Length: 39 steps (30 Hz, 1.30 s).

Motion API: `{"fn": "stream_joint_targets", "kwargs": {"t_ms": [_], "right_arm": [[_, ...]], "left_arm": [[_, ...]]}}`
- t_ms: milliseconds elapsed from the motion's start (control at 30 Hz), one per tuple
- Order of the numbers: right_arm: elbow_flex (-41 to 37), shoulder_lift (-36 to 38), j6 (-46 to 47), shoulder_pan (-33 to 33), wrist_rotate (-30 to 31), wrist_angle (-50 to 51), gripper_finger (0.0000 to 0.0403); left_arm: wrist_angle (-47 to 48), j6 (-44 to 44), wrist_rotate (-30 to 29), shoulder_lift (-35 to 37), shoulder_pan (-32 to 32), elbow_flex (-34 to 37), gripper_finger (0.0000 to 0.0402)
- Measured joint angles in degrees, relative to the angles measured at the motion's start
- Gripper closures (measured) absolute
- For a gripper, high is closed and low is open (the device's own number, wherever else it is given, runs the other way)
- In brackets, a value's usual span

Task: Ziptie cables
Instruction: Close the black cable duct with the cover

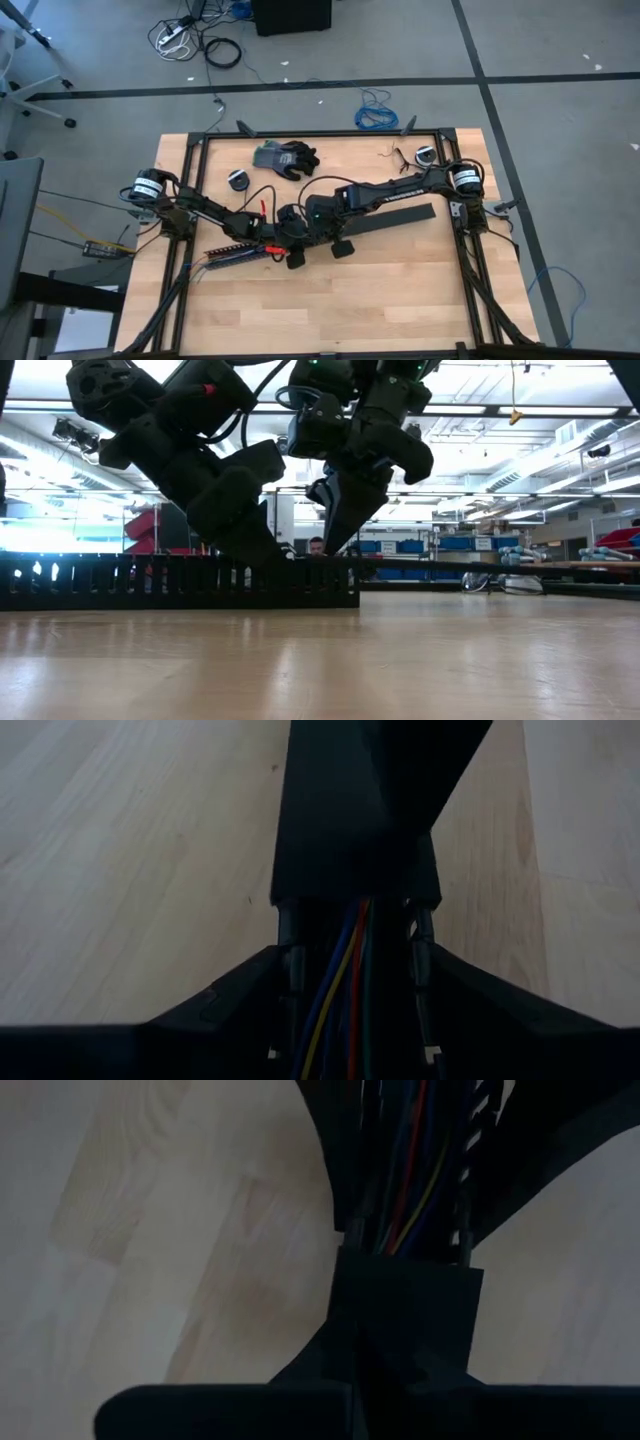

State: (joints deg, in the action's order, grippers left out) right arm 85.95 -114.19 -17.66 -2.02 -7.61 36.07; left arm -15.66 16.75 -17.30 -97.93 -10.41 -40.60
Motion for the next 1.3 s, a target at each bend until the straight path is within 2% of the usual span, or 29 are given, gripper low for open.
{"fn": "stream_joint_targets", "kwargs": {"t_ms": [433, 533, 733, 833, 967, 1300], "right_arm": [[-0.02, -0.04, -1.01, 1.09, -6.03, -3.96, 0.0403], [-0.02, -0.04, -1.52, 1.09, -5.57, -4.17, 0.0403], [-0.02, -0.04, -1.98, 1.09, -0.06, -3.53, 0.0403], [-0.41, -0.04, -2.0, 1.32, -0.07, -2.2, 0.0403], [-2.34, -0.02, -1.47, 1.7, -2.52, -5.79, 0.0403], [-4.77, 0.12, -1.52, 1.77, -4.19, -11.92, 0.0403]], "left_arm": [[-0.38, -0.28, -0.13, 0.0, 0.02, 0.0, 0.0183], [-0.35, -0.28, -0.13, 0.0, 0.02, 0.0, 0.0183], [0.05, -0.3, -0.13, 0.0, 0.02, 0.0, 0.0183], [0.26, -0.2, -0.13, 0.0, 0.02, 0.0, 0.0183], [0.28, -0.21, -0.12, 0.0, -0.02, 0.0, 0.0184], [0.22, -0.09, -0.09, 0.0, -0.02, 0.0, 0.0184]]}}
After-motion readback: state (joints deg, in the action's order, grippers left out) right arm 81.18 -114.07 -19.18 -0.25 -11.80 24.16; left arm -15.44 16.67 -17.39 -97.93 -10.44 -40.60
